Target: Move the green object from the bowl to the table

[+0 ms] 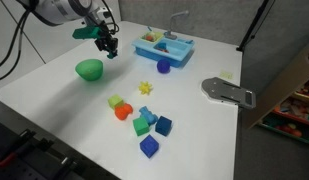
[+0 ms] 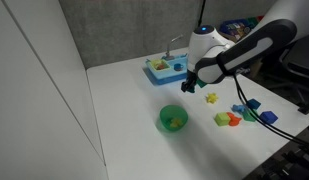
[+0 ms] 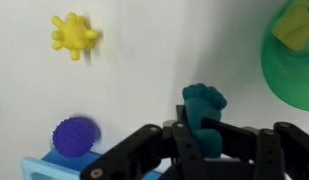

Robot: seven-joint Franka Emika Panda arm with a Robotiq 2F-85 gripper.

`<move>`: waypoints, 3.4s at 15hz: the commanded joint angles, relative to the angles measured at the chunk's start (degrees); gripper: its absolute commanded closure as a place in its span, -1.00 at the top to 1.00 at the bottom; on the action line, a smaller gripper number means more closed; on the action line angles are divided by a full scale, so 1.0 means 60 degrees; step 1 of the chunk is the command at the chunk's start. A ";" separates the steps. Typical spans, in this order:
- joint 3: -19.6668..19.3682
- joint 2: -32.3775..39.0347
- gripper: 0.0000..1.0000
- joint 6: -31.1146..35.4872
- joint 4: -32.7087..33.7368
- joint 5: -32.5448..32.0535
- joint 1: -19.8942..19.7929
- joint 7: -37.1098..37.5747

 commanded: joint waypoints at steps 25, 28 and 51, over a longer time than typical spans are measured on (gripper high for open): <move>0.0123 -0.0078 1.00 -0.0357 -0.1386 0.0034 -0.0922 0.0071; 0.0348 -0.0512 1.00 -0.0948 -0.1451 0.0121 -0.0972 0.0087; 0.2348 -0.5980 1.00 -0.6105 -0.3442 0.2172 -0.1831 -0.0805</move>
